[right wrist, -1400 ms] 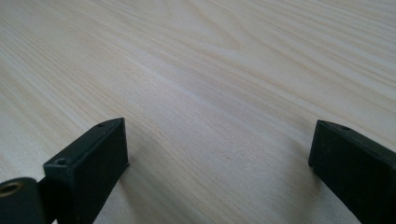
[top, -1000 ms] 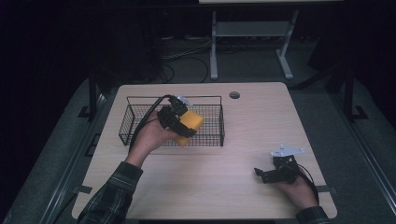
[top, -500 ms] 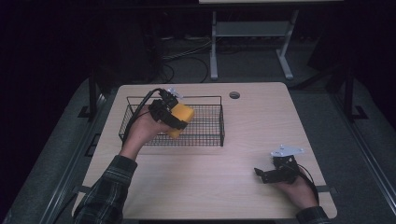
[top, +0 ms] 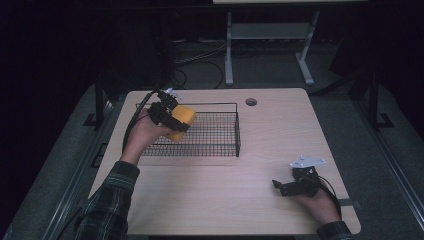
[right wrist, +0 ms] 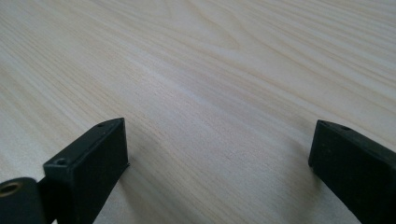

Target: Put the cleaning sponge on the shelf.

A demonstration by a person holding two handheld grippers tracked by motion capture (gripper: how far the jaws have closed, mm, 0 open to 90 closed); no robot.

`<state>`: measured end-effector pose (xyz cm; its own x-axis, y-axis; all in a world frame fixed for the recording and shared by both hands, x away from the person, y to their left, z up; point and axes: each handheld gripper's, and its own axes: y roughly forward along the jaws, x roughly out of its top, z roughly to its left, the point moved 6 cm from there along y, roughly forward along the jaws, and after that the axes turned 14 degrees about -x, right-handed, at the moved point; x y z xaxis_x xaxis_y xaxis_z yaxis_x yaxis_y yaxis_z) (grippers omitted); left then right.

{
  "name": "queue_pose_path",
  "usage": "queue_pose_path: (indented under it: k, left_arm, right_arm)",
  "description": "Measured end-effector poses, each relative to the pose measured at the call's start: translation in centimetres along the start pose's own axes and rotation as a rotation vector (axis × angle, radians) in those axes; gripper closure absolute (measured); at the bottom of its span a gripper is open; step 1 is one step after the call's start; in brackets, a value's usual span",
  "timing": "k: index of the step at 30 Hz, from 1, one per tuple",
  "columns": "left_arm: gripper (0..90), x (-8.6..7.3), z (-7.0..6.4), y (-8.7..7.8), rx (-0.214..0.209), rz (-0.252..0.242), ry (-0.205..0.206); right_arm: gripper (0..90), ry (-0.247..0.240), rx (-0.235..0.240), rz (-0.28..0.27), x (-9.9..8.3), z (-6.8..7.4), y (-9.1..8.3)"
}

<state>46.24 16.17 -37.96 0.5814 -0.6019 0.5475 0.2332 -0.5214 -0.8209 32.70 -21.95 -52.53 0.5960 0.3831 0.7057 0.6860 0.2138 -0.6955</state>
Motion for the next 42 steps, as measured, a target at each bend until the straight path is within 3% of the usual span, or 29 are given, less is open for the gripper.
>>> queue_pose_path:
  k: [15, 27, 42]
  left_arm:
    - [20.6, -2.1, 4.0, -0.7, 0.048, -0.019, -0.081]
    - [20.6, -4.7, 6.8, -0.3, 0.088, -0.009, -0.159]
    - [20.4, -7.0, 8.8, 0.7, 0.102, 0.005, -0.229]
  right_arm:
    - [3.8, 0.000, 0.000, 0.000, 0.0, 0.0, 0.0]
    - [3.8, 0.001, -0.001, 0.000, 0.0, 0.0, 0.0]
    - [3.8, 0.002, -0.003, 0.001, 0.0, 0.0, 0.0]
